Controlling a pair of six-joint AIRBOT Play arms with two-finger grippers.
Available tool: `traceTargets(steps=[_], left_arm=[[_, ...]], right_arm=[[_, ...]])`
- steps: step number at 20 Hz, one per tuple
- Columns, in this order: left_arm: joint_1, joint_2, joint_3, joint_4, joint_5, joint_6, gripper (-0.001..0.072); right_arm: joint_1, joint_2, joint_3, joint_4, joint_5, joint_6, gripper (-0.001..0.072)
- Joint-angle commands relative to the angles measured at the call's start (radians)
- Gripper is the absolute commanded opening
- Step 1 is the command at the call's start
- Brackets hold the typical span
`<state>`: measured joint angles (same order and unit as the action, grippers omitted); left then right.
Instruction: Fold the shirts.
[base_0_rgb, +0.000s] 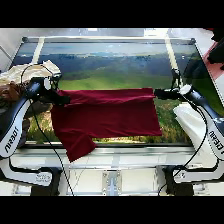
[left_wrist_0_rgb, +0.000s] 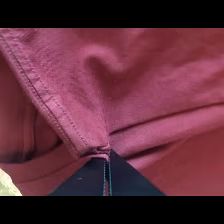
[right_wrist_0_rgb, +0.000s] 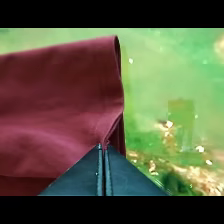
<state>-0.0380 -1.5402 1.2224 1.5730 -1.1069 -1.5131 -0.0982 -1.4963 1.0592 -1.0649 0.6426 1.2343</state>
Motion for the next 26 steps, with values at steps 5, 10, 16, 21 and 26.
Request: traceTargets(steps=[5, 10, 16, 21, 26], left_arm=[[0.0, 0.001, -0.009, 0.006, -0.044, 0.018, 0.0009], [0.001, 0.001, -0.009, 0.01, -0.064, 0.022, 0.004], [0.001, 0.123, -0.008, 0.148, -0.069, 0.009, 0.0545], [0.005, 0.48, -0.021, 0.151, -0.079, -0.074, 0.0546], [0.038, 0.764, -0.353, 0.124, -0.171, -0.283, 0.0544]], right_arm=[[0.026, -0.058, -0.006, 0.009, -0.006, 0.0, 0.0029], [0.026, -0.058, -0.005, 0.005, -0.003, 0.0, 0.0072], [-0.021, 0.042, -0.003, -0.136, 0.135, 0.092, 0.029], [-0.117, 0.251, -0.003, -0.41, 0.314, 0.21, 0.029], [-0.179, 0.401, -0.003, -0.424, 0.318, 0.217, 0.0354]])
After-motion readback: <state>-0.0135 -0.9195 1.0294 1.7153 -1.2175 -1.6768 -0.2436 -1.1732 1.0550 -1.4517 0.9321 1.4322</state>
